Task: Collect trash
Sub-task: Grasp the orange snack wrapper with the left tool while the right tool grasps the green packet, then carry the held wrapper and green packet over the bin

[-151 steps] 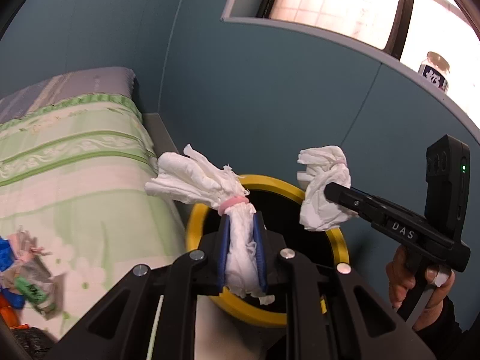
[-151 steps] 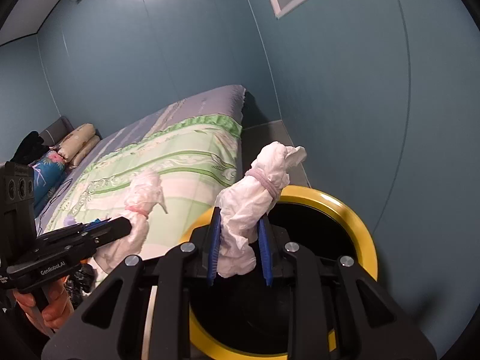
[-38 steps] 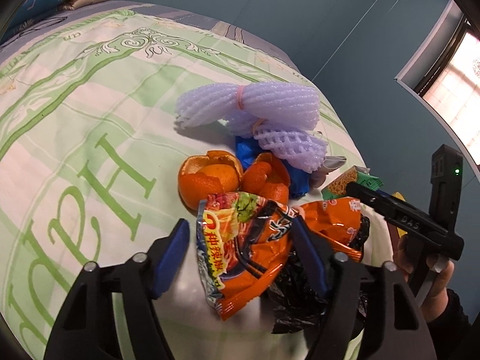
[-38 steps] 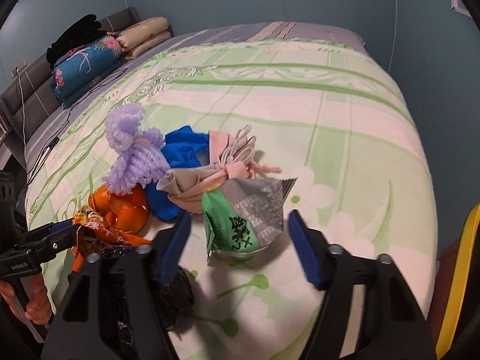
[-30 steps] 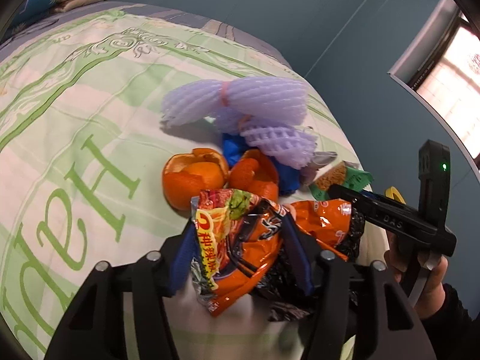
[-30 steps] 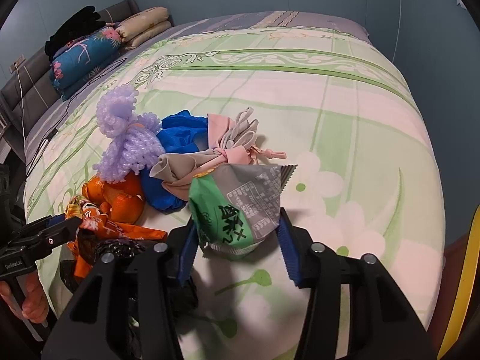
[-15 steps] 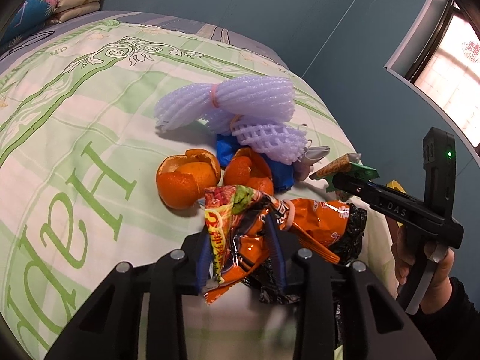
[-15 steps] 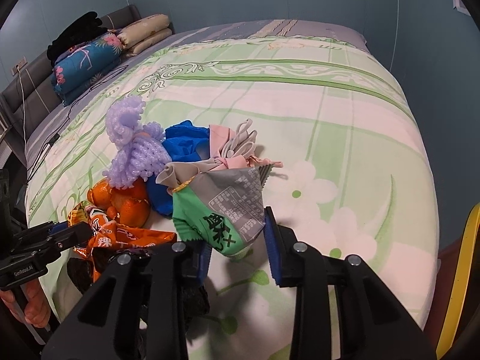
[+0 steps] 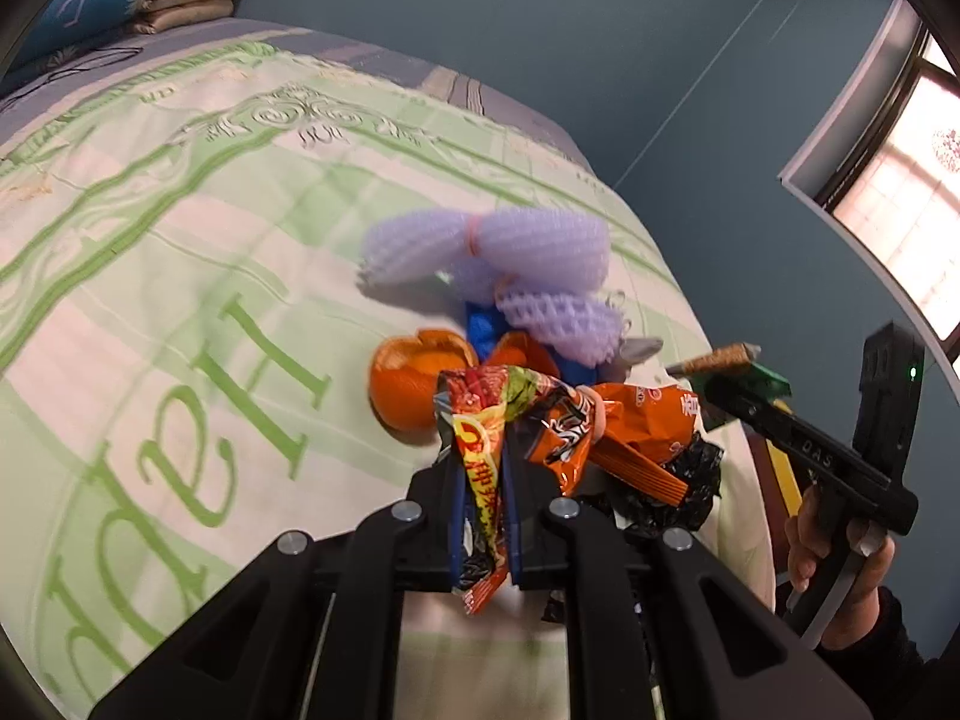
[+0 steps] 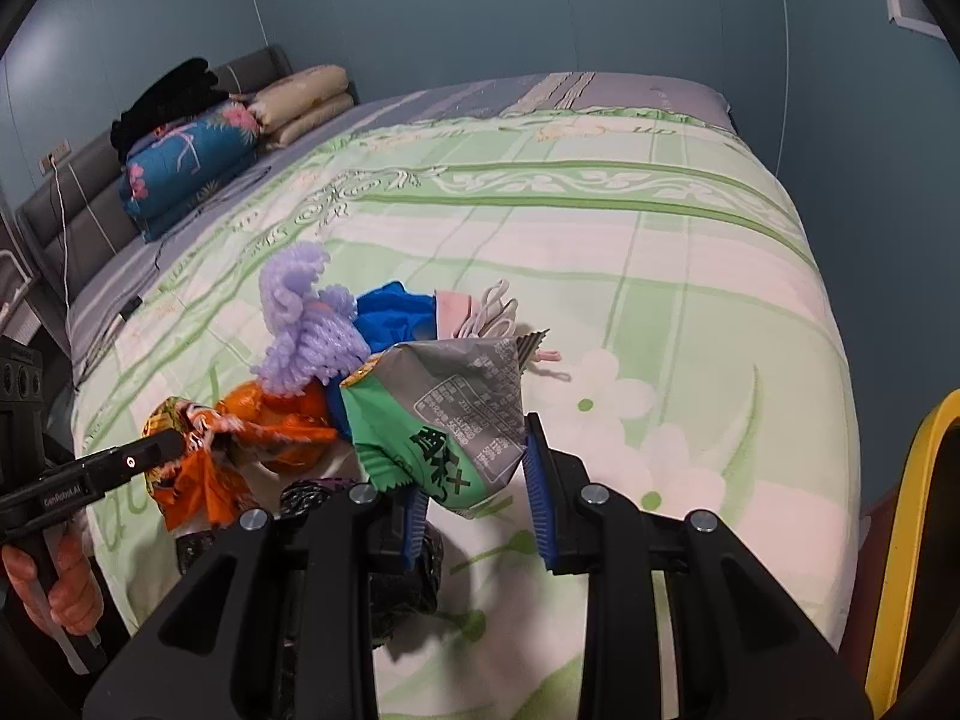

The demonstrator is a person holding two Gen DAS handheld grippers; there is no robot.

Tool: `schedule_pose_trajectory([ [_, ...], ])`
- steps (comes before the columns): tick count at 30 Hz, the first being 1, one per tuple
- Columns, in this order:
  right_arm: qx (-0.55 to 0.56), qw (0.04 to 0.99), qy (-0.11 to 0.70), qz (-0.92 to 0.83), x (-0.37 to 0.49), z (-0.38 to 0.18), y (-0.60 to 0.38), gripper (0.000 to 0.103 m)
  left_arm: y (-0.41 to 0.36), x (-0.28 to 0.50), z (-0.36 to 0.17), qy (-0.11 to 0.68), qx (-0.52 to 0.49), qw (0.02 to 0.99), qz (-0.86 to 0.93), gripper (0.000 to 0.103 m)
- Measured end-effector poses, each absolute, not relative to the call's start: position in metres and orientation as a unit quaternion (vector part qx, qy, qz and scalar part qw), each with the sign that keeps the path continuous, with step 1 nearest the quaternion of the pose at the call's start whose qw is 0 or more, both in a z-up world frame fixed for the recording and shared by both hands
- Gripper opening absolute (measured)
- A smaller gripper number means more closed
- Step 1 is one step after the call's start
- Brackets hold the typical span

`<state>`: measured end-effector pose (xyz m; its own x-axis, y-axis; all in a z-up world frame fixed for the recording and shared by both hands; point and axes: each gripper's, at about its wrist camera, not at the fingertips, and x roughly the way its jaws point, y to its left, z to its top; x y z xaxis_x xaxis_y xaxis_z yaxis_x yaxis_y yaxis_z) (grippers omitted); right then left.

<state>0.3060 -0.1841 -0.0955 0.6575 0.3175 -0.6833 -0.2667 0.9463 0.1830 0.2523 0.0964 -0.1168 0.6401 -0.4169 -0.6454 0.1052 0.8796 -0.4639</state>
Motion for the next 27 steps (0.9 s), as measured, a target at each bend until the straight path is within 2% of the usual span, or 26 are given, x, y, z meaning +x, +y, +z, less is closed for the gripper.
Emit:
schedule_pose_trajectory([
  [16,0.070,0.925,0.326,0.182,0.267,-0.055,-0.203,0.027,0.133,0.213,-0.075,0.348,-0.217,0.906,-0.099,0.009],
  [27,0.070,0.945,0.263,0.180,0.215,-0.017,-0.218,0.027,0.116,0.186,-0.027,0.307,-0.194,0.928,-0.082,0.009],
])
